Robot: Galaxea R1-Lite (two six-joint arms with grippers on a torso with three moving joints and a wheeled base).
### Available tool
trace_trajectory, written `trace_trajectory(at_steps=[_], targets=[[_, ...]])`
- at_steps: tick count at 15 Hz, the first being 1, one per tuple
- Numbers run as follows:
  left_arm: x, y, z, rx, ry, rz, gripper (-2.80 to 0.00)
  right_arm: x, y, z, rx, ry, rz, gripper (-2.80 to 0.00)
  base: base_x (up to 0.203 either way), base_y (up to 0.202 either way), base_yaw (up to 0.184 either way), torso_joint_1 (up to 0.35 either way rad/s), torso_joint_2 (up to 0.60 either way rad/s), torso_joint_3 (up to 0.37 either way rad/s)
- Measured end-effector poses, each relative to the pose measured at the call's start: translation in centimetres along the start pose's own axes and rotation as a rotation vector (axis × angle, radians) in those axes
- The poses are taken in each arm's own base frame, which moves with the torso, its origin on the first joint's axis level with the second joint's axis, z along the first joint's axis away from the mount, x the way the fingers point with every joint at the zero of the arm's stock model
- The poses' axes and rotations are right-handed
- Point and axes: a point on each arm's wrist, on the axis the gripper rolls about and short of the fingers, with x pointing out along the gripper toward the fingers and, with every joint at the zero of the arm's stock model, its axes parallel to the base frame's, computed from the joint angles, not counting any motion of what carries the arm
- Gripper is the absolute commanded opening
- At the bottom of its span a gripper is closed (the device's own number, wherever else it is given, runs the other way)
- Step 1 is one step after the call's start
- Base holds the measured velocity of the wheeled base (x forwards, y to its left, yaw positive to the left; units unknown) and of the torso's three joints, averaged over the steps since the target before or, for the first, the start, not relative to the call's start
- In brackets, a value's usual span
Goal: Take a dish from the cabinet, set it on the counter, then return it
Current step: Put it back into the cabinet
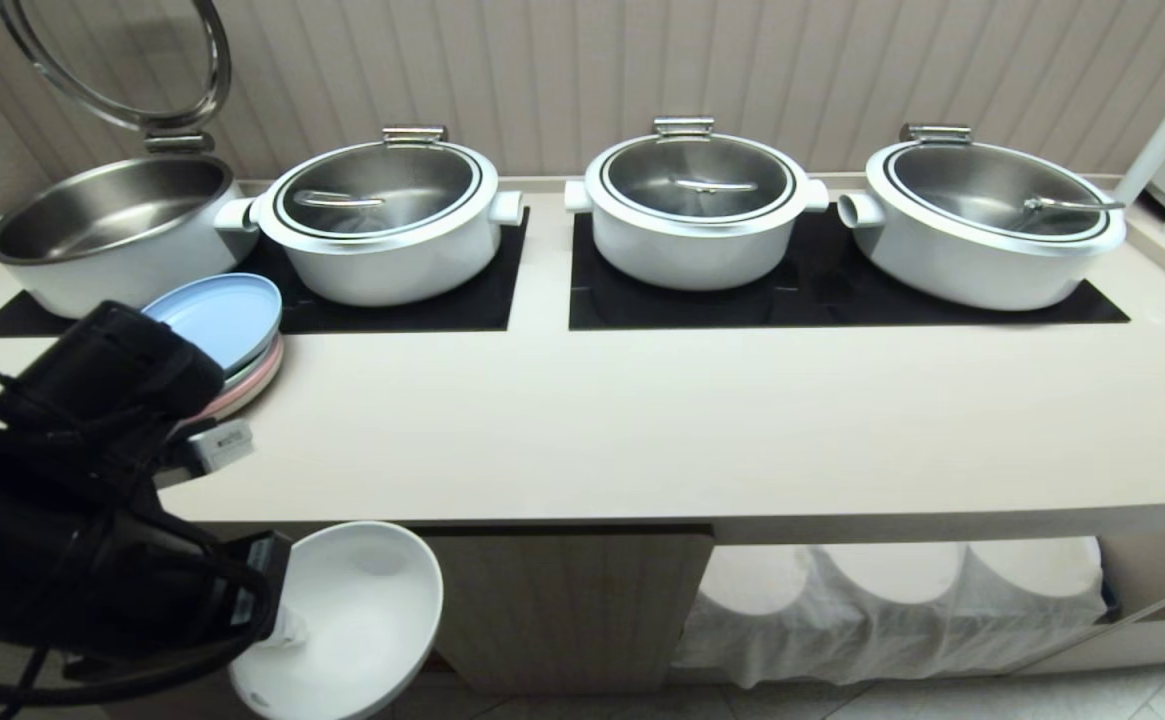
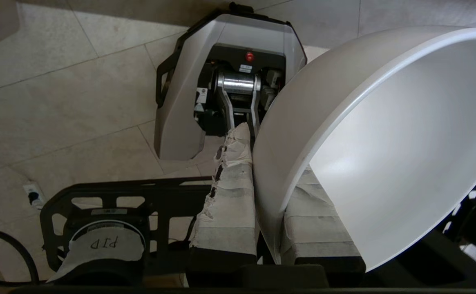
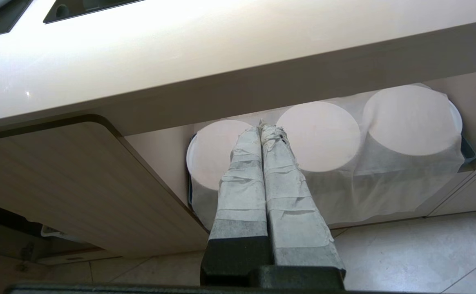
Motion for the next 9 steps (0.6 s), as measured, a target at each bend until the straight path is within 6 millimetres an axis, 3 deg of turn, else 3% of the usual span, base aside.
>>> trace_trajectory(at_steps=[6, 9], targets=[[-0.3, 2.8, -4.7, 0.013, 0.028, 0.008, -2.8, 0.0, 0.0, 0.0, 0.0, 0.0, 0.0, -2.8, 0.0, 0.0, 0.0, 0.0, 0.0, 0.0], [-0.3, 3.5, -5.9, 0.009, 0.028, 0.007, -2.8, 0.0, 0.0, 0.0, 0.0, 0.0, 0.0, -2.8, 0.0, 0.0, 0.0, 0.0, 0.0, 0.0]])
